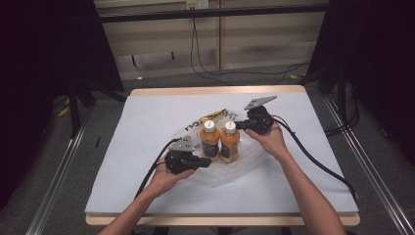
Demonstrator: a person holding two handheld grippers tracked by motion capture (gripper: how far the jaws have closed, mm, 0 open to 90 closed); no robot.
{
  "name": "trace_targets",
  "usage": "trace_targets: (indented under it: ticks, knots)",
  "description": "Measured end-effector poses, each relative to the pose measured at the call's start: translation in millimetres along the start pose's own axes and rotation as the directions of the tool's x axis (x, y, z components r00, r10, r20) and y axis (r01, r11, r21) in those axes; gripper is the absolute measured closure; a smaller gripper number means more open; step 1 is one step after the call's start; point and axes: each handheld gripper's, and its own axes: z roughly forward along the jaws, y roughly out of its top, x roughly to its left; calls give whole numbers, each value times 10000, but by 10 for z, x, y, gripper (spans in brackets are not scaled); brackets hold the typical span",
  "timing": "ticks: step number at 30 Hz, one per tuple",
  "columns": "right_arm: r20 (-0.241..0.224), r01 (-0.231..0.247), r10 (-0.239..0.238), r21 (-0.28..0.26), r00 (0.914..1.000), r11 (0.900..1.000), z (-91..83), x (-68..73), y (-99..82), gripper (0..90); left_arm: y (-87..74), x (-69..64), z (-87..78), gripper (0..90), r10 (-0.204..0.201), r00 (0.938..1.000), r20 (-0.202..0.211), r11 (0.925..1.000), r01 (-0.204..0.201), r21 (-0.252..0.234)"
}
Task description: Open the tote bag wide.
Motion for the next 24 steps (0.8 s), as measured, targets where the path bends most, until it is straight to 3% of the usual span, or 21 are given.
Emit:
trace_targets:
  ticks: [7,18,21,24]
  knots:
    - [125,21,-18,-252,9999,9997,-178,55,-129,900,2,59,-94,882,-238,9995,-227,9992,231,-327]
    - [137,-20,37,-1272,9999,9919,-551,176,-326,900,19,37,-240,812,-27,9958,-910,9982,-28,-603]
    - [409,-30,94,-1553,9991,9879,-671,244,-377,783,17,12,-298,692,24,9944,-1057,9966,-112,-822]
    - [242,-113,160,-1841,9996,9828,-776,277,-424,669,8,-5,-354,601,159,9911,-1321,9965,-264,-788]
